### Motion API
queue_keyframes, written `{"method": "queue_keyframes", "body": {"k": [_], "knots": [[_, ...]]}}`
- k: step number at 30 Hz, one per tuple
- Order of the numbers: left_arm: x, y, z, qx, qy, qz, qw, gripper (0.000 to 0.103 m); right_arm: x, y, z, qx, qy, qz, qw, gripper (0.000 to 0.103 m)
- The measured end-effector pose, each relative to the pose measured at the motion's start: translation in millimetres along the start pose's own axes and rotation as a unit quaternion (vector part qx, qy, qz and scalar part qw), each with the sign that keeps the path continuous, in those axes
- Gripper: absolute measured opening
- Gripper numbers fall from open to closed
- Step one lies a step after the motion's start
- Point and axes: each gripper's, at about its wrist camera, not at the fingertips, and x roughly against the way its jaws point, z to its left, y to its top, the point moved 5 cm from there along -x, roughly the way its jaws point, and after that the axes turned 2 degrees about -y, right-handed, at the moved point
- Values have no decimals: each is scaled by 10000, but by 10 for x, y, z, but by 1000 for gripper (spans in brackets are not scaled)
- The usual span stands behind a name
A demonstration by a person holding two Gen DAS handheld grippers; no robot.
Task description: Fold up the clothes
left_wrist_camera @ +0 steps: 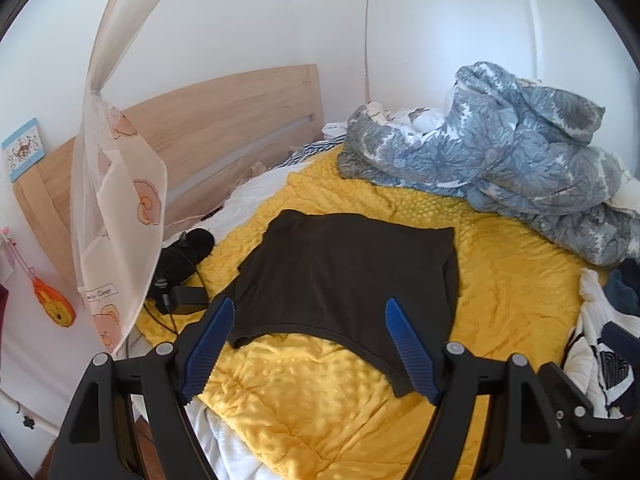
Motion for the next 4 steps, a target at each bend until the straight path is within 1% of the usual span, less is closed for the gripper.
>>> {"method": "queue_keyframes", "body": {"k": [2,4], "knots": [[-3,-11,8,-8,91,11,10000,83,-9,-11,-7,-9,-4,13,10000,88],[4,-17,7,-28,97,-25,9999,83,-19,-24,-16,-22,-4,35,10000,88]]}}
